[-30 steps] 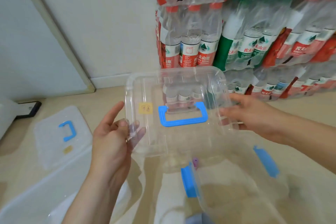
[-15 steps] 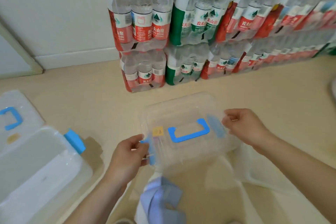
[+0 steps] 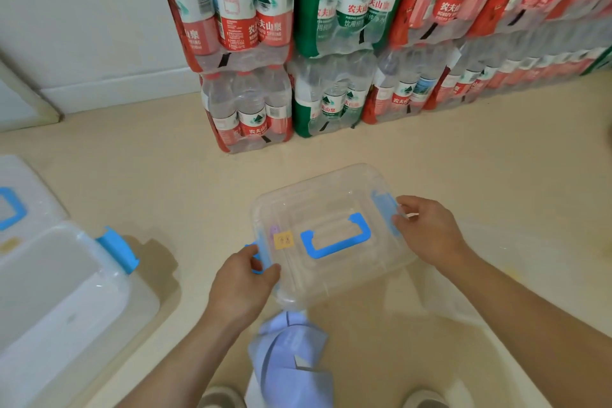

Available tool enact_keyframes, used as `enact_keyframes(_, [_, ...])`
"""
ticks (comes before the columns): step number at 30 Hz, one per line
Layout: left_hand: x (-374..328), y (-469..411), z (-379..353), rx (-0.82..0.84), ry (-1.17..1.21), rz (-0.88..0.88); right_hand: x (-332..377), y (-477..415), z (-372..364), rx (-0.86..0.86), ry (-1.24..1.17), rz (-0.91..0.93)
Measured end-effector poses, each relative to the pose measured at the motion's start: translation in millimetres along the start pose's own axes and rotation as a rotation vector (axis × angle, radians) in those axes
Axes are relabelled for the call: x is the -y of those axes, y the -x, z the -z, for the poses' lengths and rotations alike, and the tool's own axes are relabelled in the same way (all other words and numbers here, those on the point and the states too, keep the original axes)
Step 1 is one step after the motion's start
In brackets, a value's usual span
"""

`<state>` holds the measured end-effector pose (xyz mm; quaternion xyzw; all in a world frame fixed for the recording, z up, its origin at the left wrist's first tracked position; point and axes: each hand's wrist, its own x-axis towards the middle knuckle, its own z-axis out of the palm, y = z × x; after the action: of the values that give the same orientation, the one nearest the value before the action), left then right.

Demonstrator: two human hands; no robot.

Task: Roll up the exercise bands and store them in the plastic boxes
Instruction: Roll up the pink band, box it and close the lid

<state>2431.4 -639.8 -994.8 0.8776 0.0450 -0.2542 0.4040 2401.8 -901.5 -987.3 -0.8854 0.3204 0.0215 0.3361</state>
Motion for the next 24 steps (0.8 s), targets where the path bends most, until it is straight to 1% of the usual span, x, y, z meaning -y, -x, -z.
enact_keyframes(6, [1, -2, -4, -0.02, 0.003, 0.021, -9, -9, -6, 0.016, -0.024, -0.055])
enact_keyframes(11, [4, -4, -6, -0.026, 0.118, 0.079, -14, -13, -8, 0.022, -0.092, -0.076])
enact_keyframes(14, [7, -4, -8, -0.023, 0.192, 0.092, -19, -14, -7, 0.061, -0.107, -0.077])
enact_keyframes(17, [11, -6, -9, -0.017, 0.237, 0.095, -25, -14, -6, 0.105, -0.142, -0.095])
enact_keyframes(24, [16, -19, -11, -0.067, 0.305, 0.133, -27, -18, -6, 0.109, -0.292, -0.172])
